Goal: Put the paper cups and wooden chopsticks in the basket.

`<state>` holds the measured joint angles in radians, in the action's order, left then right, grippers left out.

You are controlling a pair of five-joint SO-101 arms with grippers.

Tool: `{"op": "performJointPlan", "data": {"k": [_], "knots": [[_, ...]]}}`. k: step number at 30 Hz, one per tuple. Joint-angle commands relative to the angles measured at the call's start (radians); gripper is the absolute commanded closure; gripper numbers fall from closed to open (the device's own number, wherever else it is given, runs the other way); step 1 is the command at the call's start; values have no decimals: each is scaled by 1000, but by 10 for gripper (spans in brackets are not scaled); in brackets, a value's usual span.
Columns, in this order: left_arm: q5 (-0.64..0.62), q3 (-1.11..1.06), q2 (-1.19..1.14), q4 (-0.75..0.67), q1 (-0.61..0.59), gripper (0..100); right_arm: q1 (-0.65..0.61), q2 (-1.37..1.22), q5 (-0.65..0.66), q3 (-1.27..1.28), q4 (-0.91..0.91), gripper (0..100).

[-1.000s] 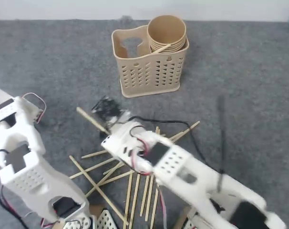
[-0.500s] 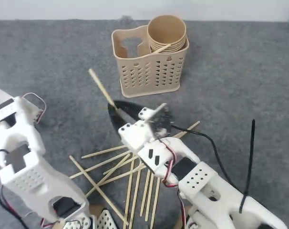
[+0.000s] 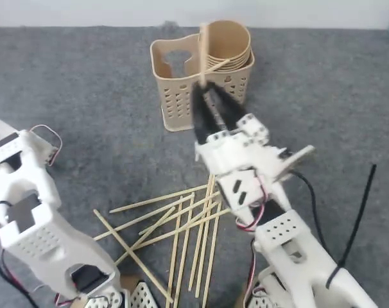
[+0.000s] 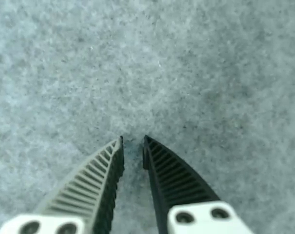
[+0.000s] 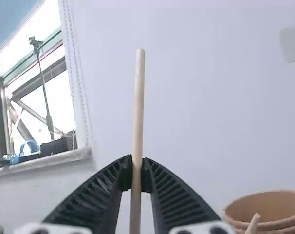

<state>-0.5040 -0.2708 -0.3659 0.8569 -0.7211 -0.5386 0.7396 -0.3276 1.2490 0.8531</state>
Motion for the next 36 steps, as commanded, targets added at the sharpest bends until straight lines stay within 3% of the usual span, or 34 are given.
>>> {"op": "performJointPlan", "data": {"k": [1, 5, 9, 13, 22, 28, 36], "knots": [[18, 39, 9, 9, 0, 938, 74, 44, -109, -97, 36, 991], [20, 39, 9, 9, 0, 938, 102, 30, -144, -195, 19, 991], [20, 39, 9, 9, 0, 938, 102, -107, -146, -439, -124, 991], [20, 39, 9, 9, 0, 938, 99, -372, -146, -789, -216, 991], [20, 39, 9, 8, 0, 938, 102, -1018, -144, -1504, -231, 991], [20, 39, 9, 8, 0, 938, 102, -1208, -141, -1568, -232, 991], [20, 39, 9, 8, 0, 938, 87, -1214, -69, -1568, -311, 991]]}}
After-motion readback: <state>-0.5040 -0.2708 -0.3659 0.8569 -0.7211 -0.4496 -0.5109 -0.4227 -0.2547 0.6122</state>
